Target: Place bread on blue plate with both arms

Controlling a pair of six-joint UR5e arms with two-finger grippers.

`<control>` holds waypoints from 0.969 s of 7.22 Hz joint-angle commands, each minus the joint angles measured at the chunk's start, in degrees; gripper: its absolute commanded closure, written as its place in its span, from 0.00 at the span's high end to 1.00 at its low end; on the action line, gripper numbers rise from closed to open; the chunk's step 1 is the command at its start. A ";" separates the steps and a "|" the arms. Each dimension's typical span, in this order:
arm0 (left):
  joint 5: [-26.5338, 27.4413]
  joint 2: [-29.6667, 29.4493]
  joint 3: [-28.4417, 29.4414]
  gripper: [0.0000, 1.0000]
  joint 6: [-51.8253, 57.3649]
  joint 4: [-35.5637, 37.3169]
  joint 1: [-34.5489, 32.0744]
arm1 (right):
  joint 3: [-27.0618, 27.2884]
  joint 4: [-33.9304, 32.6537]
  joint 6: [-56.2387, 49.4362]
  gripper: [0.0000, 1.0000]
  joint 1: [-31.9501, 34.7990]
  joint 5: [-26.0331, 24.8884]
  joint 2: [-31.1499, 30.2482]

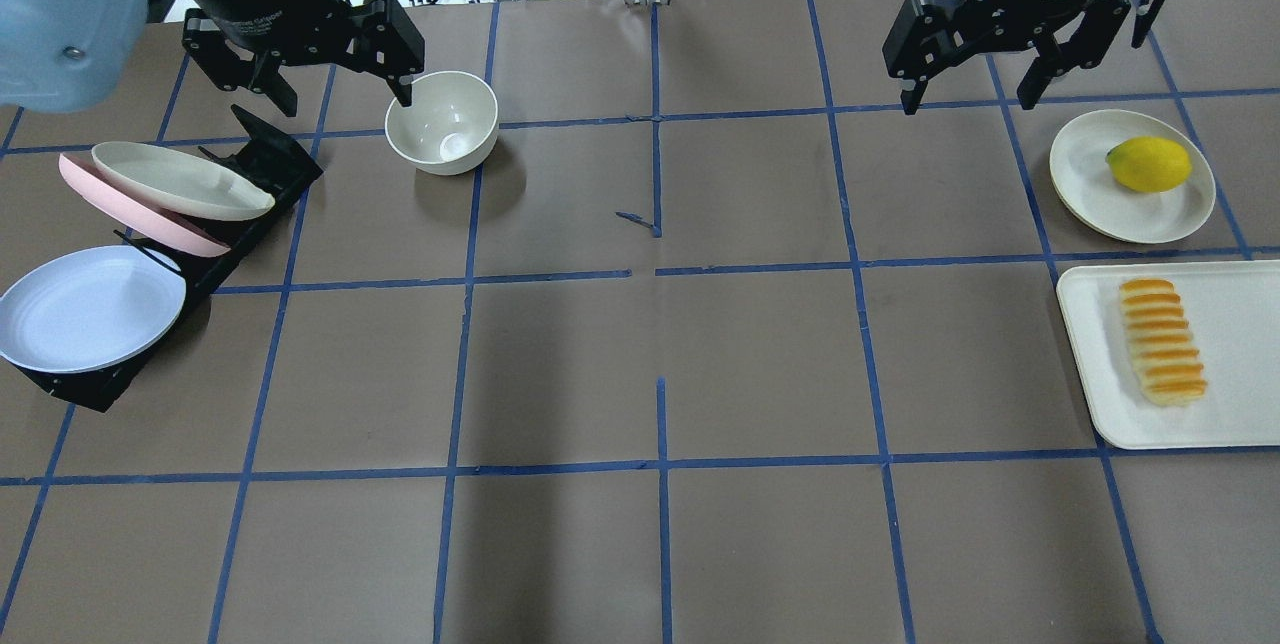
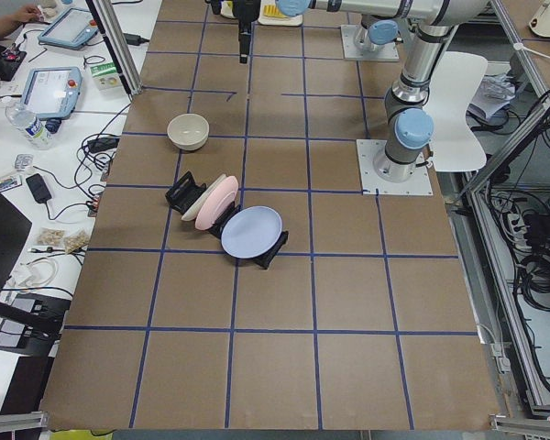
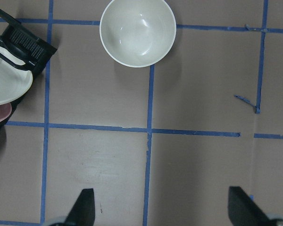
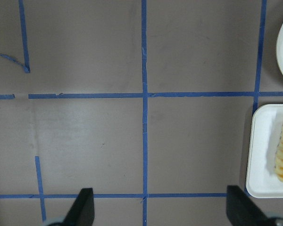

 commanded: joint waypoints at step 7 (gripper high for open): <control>0.09 -0.68 0.68 1.00 0.46 0.04 0.20 | 0.00 0.00 0.13 1.00 -0.09 0.00 0.01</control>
